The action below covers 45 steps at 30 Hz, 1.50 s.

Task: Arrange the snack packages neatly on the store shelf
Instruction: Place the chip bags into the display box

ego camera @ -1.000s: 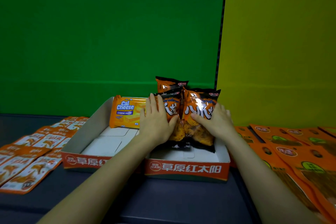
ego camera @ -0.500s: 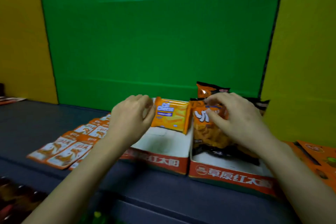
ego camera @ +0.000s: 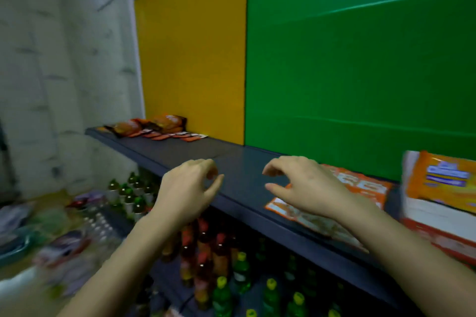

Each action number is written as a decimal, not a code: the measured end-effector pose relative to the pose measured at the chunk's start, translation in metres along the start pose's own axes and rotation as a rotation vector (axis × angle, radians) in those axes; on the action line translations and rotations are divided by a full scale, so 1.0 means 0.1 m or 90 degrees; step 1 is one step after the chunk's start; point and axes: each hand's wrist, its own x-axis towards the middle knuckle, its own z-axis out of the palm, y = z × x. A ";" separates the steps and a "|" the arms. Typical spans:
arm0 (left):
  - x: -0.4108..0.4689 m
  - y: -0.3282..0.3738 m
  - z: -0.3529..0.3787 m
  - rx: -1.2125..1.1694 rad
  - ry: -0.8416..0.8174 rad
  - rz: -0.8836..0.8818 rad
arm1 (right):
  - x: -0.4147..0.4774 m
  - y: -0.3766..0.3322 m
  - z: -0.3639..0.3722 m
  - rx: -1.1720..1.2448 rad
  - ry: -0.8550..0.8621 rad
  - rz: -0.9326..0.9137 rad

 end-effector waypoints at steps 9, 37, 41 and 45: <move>-0.23 -1.74 -0.30 0.104 -0.072 -0.095 | 1.33 -1.19 0.84 0.099 -0.032 0.007; 1.78 -5.79 1.30 0.080 -0.043 -0.209 | 5.83 -1.38 2.72 0.039 -0.091 0.209; 2.14 -6.32 1.65 0.085 -0.113 -0.197 | 6.18 -1.32 2.90 0.045 -0.144 0.277; 2.55 -6.83 1.99 0.069 -0.245 -0.234 | 6.54 -1.29 3.05 0.091 -0.109 0.391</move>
